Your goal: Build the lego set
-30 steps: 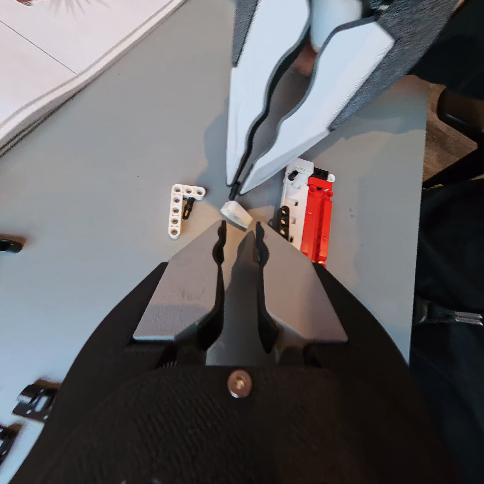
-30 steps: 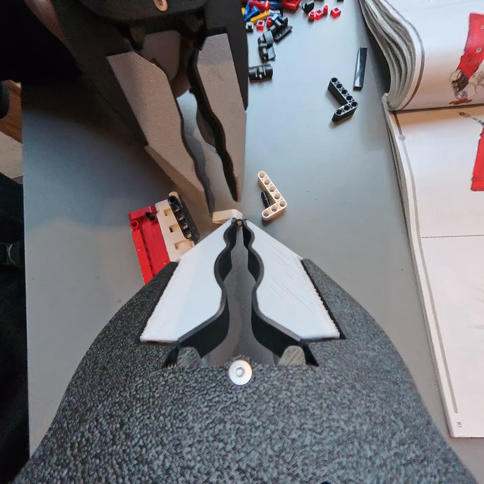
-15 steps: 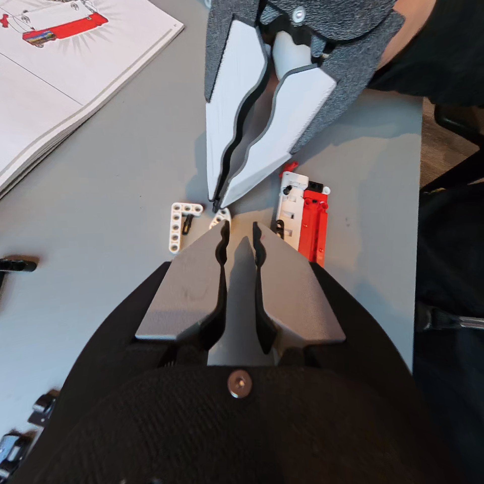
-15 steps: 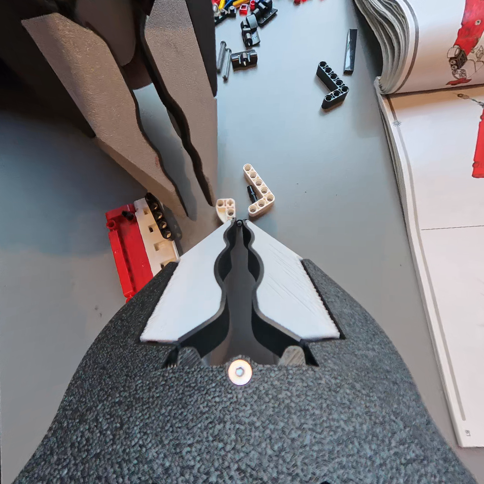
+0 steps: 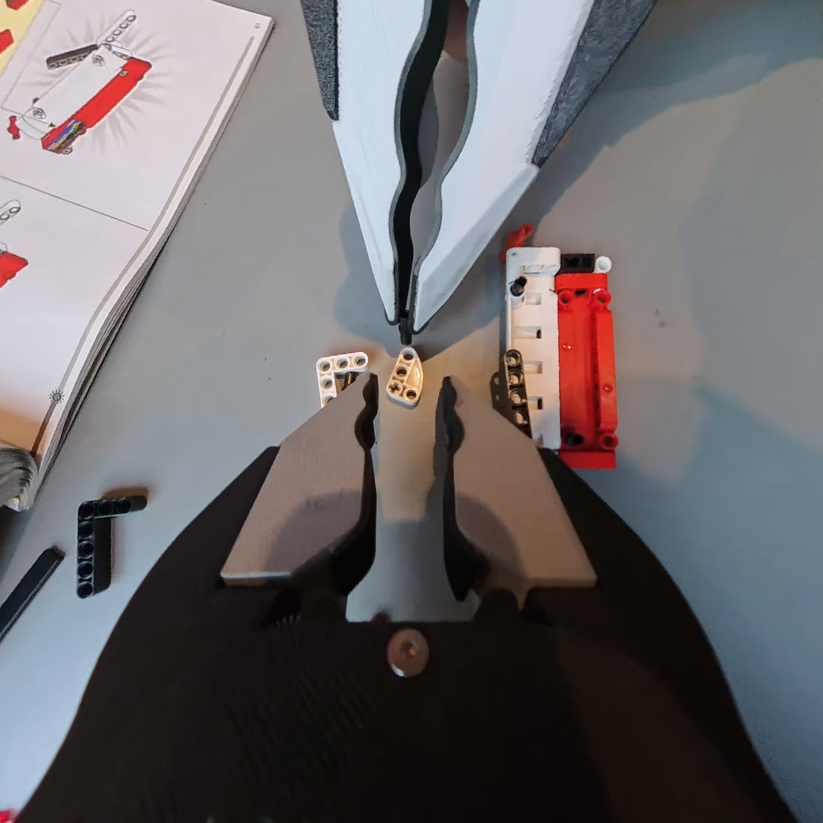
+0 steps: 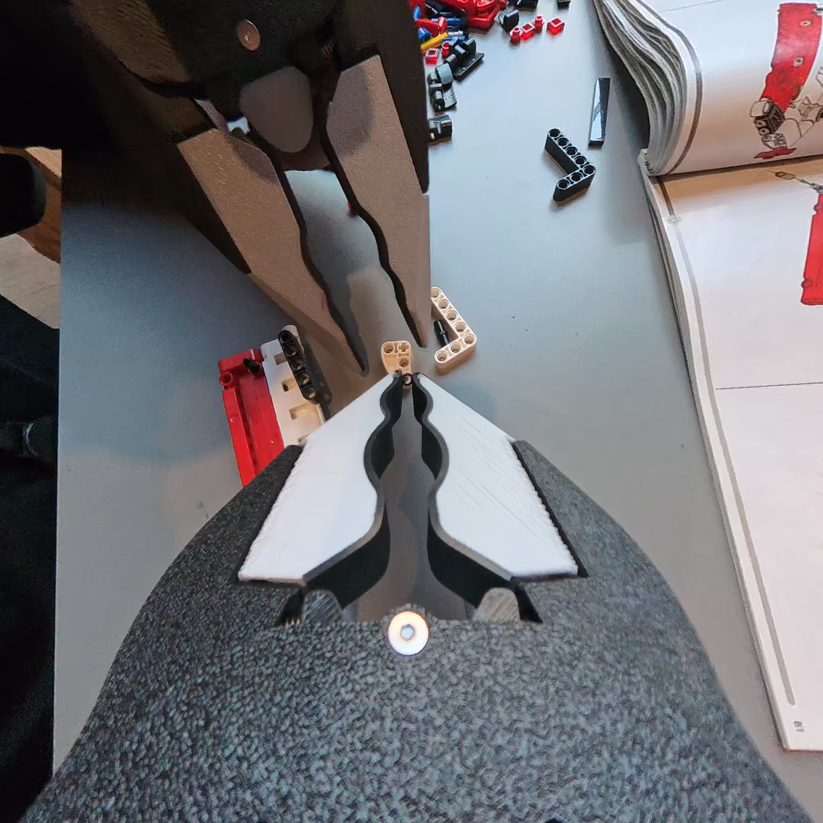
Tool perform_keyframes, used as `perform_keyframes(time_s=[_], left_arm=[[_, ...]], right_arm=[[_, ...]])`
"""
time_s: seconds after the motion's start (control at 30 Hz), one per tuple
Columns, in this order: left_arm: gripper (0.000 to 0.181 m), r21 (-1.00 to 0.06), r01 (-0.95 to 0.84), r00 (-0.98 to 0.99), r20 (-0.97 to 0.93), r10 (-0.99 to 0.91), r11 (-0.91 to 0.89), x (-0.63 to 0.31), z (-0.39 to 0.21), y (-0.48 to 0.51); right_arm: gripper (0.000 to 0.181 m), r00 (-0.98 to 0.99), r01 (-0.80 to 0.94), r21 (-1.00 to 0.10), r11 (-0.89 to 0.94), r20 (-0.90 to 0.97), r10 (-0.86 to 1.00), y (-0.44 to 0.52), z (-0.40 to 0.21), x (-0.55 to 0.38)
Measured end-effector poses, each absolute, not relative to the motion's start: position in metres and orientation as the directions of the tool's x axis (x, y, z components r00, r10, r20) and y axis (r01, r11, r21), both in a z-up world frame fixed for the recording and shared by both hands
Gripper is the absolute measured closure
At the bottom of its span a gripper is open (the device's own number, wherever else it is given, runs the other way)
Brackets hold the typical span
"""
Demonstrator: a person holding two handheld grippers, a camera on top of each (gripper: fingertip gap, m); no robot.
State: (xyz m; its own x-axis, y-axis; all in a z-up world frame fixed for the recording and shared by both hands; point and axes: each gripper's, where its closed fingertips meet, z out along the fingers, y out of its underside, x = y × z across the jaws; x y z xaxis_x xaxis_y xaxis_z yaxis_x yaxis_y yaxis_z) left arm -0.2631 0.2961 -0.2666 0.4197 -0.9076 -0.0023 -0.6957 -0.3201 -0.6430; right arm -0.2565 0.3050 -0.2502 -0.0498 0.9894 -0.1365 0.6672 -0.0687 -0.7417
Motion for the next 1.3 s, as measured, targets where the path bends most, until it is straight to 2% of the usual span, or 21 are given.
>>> perform_keyframes(time_s=[0.27, 0.87, 1.17, 1.3], left_arm=[[0.168, -0.645, -0.715, 0.368, -0.018, -0.93, -0.27, -0.262, -0.272, 0.295], [0.169, -0.685, -0.665, 0.403, 0.006, -0.915, -0.298, -0.259, -0.272, 0.296], [0.168, -0.7, -0.637, 0.426, 0.029, -0.904, -0.322, -0.259, -0.272, 0.297], [0.168, -0.702, -0.634, 0.429, 0.029, -0.903, -0.324, -0.259, -0.272, 0.297]], right_arm=[[0.177, -0.078, 0.671, -0.74, -0.043, -0.129, 0.989, 0.302, -0.249, -0.258], [0.177, -0.158, 0.77, -0.625, 0.128, 0.009, 0.987, 0.301, -0.258, -0.258], [0.177, -0.281, 0.787, -0.515, 0.34, 0.191, 0.94, 0.301, -0.259, -0.258], [0.177, -0.31, 0.791, -0.514, 0.332, 0.131, 0.942, 0.301, -0.259, -0.258]])
